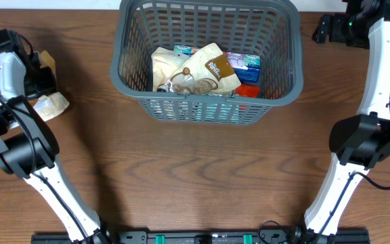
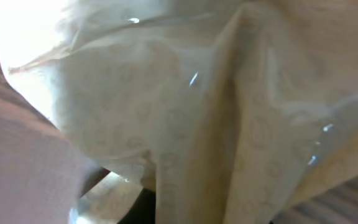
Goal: Pack container
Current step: 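Grasp the beige pouch and lift it toward the basket with the left gripper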
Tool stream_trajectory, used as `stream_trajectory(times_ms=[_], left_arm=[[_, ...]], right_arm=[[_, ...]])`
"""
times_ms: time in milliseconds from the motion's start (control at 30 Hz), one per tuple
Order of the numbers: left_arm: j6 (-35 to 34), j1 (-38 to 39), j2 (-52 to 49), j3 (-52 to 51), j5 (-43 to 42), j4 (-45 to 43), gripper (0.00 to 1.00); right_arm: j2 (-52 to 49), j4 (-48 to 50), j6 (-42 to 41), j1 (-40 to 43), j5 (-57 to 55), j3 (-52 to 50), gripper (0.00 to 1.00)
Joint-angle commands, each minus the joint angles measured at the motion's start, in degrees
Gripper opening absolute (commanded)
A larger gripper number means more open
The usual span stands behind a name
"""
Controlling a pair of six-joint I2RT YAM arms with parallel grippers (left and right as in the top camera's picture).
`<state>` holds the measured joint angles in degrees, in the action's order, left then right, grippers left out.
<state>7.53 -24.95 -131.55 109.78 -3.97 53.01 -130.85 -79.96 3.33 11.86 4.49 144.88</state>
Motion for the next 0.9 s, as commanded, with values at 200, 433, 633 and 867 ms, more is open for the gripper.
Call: stream_trajectory(times_ms=[200,433,633,867], left_arm=[[-2.32,2.16,17.68,-0.13,-1.49,5.25,0.06],[-2.25,6.25,33.33,-0.13,-5.01,5.01,0.06],[6.91,18.38,45.90,-0.13,-6.08,2.80,0.06],[23.74,38.25,53.77,-0.13,-6.10,-5.09,0.06]], right_arm=[[0.11,-0.24,-0.66,-0.26,0.44,-0.28,0.99],[0.11,-0.61,-0.42,-0.26,0.46,-0.28,0.99],[0.11,-0.81,-0.24,-0.26,0.46,-0.28,0.99],[0.11,-0.94,-0.24,-0.26,0.46,-0.28,0.99]])
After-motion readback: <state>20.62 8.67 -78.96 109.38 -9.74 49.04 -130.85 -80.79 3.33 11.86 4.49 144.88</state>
